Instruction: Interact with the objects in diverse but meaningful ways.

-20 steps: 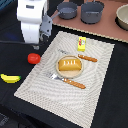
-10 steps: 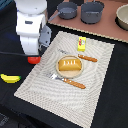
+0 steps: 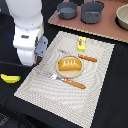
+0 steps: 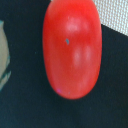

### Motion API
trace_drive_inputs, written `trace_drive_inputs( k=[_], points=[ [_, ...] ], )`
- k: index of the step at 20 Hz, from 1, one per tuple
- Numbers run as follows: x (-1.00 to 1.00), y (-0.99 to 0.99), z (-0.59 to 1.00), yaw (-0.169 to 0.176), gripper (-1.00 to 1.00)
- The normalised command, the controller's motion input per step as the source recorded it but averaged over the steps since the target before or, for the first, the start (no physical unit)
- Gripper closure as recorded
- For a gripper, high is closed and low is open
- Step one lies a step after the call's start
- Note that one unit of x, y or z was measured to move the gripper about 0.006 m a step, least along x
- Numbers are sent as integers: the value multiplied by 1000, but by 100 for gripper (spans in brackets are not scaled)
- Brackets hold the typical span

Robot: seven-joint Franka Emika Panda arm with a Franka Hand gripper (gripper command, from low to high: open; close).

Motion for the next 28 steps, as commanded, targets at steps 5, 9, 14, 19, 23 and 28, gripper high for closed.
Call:
trace_drive_inputs(
  k=[5, 9, 14, 19, 23, 28],
  points=[
    [-607, 21, -426, 0, -100],
    [-604, 18, -402, 0, -100],
    [-491, 2, -319, 0, 100],
    [-2, 190, 27, 0, 100],
    [39, 243, 24, -4, 100],
    [18, 181, 5, -2, 100]
  ],
)
